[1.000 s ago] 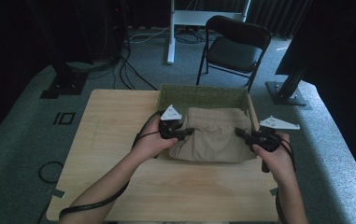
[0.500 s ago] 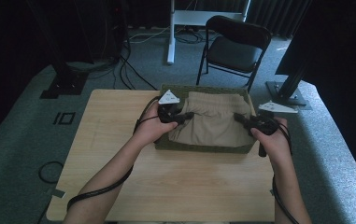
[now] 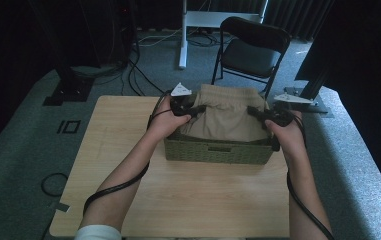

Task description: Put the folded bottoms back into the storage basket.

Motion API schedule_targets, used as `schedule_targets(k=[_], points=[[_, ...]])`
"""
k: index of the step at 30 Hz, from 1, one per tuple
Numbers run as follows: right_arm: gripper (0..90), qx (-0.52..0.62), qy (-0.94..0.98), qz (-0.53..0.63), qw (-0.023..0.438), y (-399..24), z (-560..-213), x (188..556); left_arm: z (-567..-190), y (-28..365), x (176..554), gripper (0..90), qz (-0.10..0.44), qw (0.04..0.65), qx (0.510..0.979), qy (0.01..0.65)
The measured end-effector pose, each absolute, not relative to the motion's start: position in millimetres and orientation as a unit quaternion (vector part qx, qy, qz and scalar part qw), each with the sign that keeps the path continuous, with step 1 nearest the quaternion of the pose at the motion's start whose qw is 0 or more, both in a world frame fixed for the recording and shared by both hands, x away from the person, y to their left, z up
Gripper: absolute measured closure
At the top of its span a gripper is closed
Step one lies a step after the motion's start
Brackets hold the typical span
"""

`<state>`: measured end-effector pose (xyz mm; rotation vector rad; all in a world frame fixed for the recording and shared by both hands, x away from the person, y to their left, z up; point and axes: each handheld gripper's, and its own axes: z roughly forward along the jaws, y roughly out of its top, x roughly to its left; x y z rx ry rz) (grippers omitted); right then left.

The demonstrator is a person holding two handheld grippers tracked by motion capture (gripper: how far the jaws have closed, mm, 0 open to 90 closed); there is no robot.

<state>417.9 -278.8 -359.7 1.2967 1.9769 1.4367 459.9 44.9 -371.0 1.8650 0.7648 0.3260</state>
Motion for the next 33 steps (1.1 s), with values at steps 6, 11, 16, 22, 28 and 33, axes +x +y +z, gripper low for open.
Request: schedule_targets(k=[6, 11, 16, 22, 28, 33], points=[[79.4, 0.457, 0.703, 0.513, 0.183, -280, -363, 442, -380, 44, 478, 75.2, 0.137, 0.523, 0.771, 0.336], [79.3, 0.464, 0.696, 0.516, 0.184, -280, -374, 461, -390, 43, 495, 75.3, 0.142, 0.535, 0.761, 0.338], [79.2, 0.472, 0.69, 0.518, 0.181, -282, -390, 475, -405, 40, 505, 75.3, 0.146, 0.537, 0.76, 0.337], [79.0, 0.481, 0.687, 0.516, 0.178, -283, -407, 484, -419, 36, 512, 75.3, 0.149, 0.524, 0.765, 0.344], [78.4, 0.484, 0.7, 0.49, 0.192, -280, -434, 497, -440, 30, 520, 75.4, 0.158, 0.493, 0.778, 0.355], [78.5, 0.491, 0.712, 0.464, 0.194, -275, -451, 506, -457, 27, 526, 75.5, 0.145, 0.477, 0.778, 0.383]])
